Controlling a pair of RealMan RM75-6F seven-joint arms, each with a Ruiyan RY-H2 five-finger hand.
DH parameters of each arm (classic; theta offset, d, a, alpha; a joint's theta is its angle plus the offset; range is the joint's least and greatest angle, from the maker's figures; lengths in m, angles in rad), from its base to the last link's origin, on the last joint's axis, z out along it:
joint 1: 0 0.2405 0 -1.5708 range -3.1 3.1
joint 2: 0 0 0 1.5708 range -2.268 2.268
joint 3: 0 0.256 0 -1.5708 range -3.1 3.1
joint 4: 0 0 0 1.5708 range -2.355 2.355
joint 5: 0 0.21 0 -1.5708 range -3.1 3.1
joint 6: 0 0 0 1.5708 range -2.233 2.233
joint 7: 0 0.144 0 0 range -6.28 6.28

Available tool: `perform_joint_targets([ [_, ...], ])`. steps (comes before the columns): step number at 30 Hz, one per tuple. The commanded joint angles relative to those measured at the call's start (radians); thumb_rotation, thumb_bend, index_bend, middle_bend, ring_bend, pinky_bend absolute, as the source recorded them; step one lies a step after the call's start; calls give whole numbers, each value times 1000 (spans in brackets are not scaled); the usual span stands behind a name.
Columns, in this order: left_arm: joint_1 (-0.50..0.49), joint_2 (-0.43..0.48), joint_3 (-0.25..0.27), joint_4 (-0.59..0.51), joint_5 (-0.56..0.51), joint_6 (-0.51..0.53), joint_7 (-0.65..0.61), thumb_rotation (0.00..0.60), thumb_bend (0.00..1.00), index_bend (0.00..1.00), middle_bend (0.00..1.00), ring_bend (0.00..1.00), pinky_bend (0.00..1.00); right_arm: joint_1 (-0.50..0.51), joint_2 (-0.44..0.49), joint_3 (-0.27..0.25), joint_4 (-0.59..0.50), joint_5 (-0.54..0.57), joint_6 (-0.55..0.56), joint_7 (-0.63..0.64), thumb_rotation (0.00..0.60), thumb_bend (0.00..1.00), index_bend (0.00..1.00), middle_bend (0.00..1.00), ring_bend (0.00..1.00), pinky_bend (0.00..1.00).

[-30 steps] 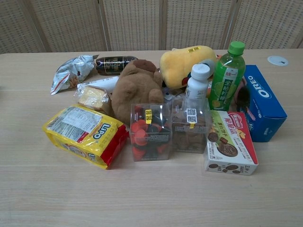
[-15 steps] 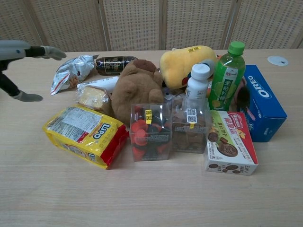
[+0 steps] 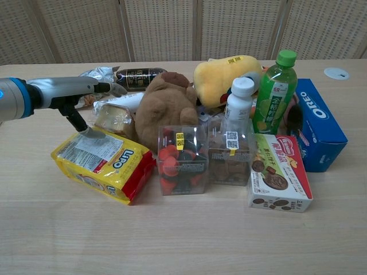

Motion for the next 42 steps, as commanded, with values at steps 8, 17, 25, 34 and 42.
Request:
perform_joint_targets([
  [8,-35,-89,-14,104,0,-13,-91,581,298,0,0,0,0,-1,-2,-2,6,9,-17,10,585,203,0,17,0,0],
  [17,-50,-114,-23,158,-5,-35,-155,583,299,0,0,0,0,-6,0,0,3,18,-21,6,586,202,0,17,0,0],
  [25,-46,-131,-21,208,-9,-27,-191,590,297,0,0,0,0,-4,4,2,-8,19,-26,-7,588,202,0,17,0,0],
  [34,-36,-168,-24,244,20,26,-209,600,304,166,195,364,222,-2,6,4,-19,16,-29,-14,586,203,0,17,0,0],
  [42,-32,-170,-27,240,37,41,-220,600,302,316,361,565,445,-4,10,5,-23,16,-27,-12,589,203,0,17,0,0],
])
